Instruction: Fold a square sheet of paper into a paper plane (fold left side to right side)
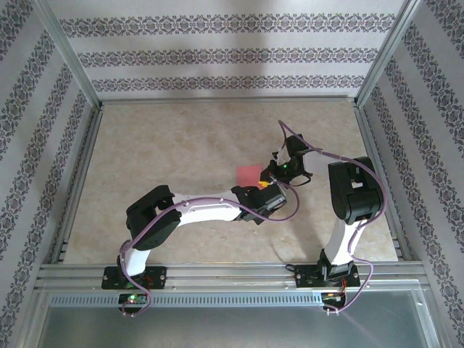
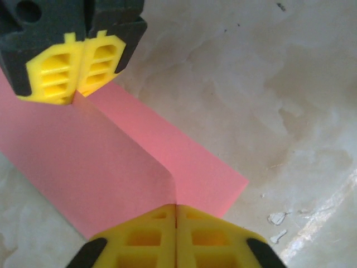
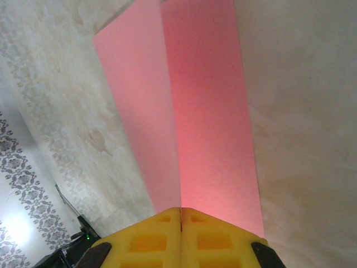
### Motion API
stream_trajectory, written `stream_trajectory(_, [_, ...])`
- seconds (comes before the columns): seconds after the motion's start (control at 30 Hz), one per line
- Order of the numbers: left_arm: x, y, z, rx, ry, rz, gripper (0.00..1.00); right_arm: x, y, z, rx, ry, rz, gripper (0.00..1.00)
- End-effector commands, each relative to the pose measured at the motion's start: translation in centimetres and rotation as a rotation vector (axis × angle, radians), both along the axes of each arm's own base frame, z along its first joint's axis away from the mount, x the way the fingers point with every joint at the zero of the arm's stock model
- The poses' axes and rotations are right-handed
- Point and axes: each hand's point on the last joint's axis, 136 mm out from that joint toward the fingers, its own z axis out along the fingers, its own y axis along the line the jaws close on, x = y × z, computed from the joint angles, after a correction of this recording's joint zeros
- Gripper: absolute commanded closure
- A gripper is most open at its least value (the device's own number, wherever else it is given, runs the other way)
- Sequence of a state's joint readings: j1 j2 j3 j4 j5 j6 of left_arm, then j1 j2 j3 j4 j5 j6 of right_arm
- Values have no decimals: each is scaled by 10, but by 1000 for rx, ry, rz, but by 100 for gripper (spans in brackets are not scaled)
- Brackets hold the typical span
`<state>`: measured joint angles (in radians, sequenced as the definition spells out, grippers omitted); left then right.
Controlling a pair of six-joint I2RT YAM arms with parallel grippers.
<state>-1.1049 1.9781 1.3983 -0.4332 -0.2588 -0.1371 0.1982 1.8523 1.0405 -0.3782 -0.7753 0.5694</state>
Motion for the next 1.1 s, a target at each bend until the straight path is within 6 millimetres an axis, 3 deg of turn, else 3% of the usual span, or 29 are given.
stream_trajectory(0.0, [-6, -3, 3, -32, 20, -9, 100, 8, -3, 7, -9, -32, 7, 93])
stream_trajectory(0.17, [-4, -3, 6, -96, 84, 19, 100, 18, -9, 32, -24, -129, 3, 75])
stream_trajectory(0.3, [-6, -6, 11, -216, 168, 31, 100, 20, -30, 57, -64, -228, -32, 59])
stream_trajectory(0.47, [-1, -7, 18, -376, 271, 71, 100, 0, -61, 62, -94, -252, -80, 55])
stream_trajectory(0.6, [6, -4, 19, -508, 373, 114, 100, -28, -70, 53, -90, -234, -75, 62])
stream_trajectory(0.87, [20, -1, 17, -649, 481, 172, 100, -76, -52, 29, 15, -177, -28, 100])
stream_trajectory(1.07, [25, 0, 11, -666, 514, 195, 100, -98, -25, 8, 48, -140, 54, 100])
